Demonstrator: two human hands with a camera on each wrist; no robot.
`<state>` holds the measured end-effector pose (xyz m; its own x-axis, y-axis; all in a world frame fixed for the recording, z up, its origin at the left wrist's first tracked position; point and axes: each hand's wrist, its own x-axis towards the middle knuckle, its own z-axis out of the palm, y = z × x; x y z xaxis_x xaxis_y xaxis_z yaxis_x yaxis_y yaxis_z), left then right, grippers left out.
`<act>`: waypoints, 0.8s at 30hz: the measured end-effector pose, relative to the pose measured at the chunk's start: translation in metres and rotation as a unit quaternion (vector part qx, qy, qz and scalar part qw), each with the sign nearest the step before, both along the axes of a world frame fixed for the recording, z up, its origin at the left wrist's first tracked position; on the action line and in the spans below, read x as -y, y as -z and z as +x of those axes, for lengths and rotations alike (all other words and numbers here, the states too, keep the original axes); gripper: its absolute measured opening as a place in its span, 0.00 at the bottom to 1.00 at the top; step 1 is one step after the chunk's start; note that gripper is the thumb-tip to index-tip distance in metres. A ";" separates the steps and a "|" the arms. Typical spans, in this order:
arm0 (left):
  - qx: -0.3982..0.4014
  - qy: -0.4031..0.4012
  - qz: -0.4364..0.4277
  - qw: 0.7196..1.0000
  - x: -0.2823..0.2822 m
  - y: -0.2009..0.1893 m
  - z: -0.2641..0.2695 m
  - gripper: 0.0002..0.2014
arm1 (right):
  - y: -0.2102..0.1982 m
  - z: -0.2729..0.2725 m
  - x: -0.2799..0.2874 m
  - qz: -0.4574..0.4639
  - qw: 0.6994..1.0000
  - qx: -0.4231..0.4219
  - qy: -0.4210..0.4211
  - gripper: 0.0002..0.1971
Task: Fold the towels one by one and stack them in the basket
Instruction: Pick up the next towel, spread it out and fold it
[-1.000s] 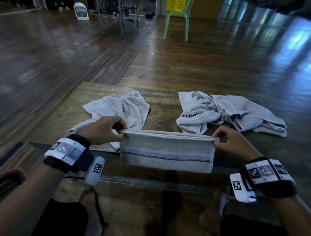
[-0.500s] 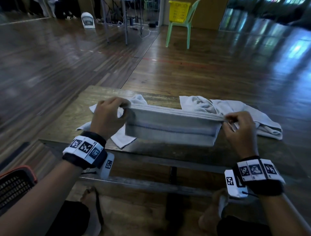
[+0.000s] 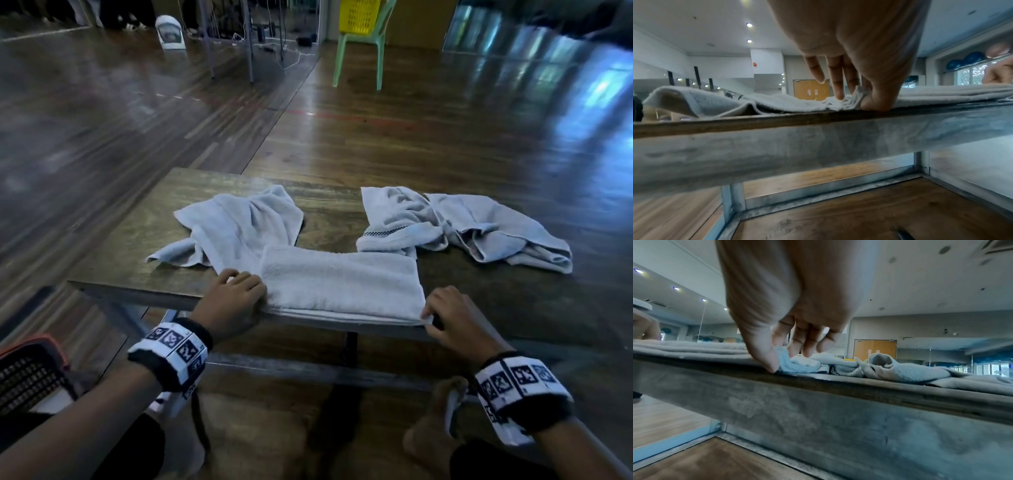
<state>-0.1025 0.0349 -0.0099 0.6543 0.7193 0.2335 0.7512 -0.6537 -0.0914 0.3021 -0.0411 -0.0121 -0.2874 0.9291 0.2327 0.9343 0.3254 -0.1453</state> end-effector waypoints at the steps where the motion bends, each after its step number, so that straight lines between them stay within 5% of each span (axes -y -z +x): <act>1: 0.001 -0.005 -0.007 1.000 0.001 0.004 -0.001 0.08 | 0.000 0.001 0.001 -0.007 1.000 0.002 0.006 0.17; 14: 0.004 -0.010 -0.023 1.000 0.003 0.004 0.006 0.17 | -0.013 -0.011 -0.001 -0.100 0.994 0.028 0.018 0.09; 24: 0.056 -0.059 -0.021 0.996 -0.017 -0.002 0.012 0.10 | -0.016 -0.017 -0.017 -0.056 0.993 0.081 0.065 0.12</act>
